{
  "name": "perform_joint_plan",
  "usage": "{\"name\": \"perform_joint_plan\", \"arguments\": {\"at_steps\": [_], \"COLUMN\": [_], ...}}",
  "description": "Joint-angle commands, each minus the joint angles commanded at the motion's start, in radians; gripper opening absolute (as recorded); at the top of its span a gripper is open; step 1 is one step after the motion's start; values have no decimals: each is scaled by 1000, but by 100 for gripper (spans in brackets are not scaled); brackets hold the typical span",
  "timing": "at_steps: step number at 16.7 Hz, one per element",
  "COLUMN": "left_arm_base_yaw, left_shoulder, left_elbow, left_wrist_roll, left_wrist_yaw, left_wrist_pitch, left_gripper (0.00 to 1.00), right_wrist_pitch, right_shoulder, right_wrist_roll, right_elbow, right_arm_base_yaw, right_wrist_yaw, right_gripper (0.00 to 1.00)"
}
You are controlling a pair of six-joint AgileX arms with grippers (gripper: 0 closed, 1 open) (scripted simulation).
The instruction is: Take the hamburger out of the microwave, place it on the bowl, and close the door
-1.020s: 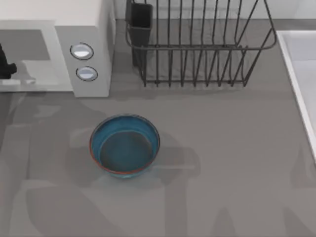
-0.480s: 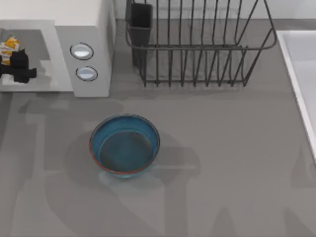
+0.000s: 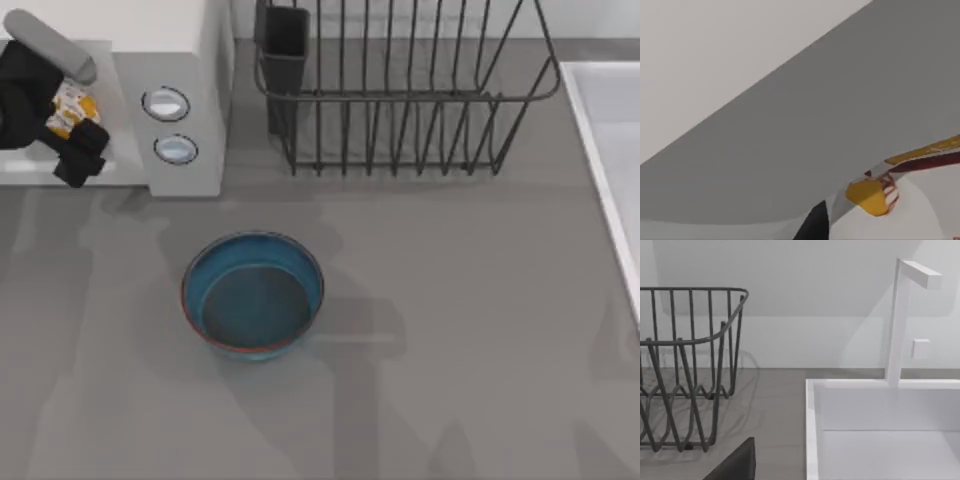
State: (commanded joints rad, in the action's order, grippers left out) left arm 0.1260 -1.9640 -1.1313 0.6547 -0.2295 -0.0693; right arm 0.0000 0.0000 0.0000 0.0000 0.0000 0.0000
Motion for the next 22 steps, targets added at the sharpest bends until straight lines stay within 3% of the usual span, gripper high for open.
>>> {"name": "perform_joint_plan", "arguments": {"at_steps": [6,10,13,22], "left_arm_base_yaw": [194,285,315,309], "left_shoulder": [11,21,22,23], "left_elbow": [-184,-261,-284,-273], "left_wrist_roll": [326,477,527,524], "left_wrist_yaw": [11,18,21,23], "left_wrist_pitch": [-596,-836,-906,-883], "left_gripper": [0,0,0,0], "right_wrist_pitch": [0,0,0,0], "right_shoulder": [0,0,0,0], "right_wrist_roll": [0,0,0,0], "right_elbow": [0,0,0,0], "right_arm_base_yaw": [0,0,0,0], "right_wrist_yaw": [0,0,0,0], "right_gripper": [100,100,100,100]}}
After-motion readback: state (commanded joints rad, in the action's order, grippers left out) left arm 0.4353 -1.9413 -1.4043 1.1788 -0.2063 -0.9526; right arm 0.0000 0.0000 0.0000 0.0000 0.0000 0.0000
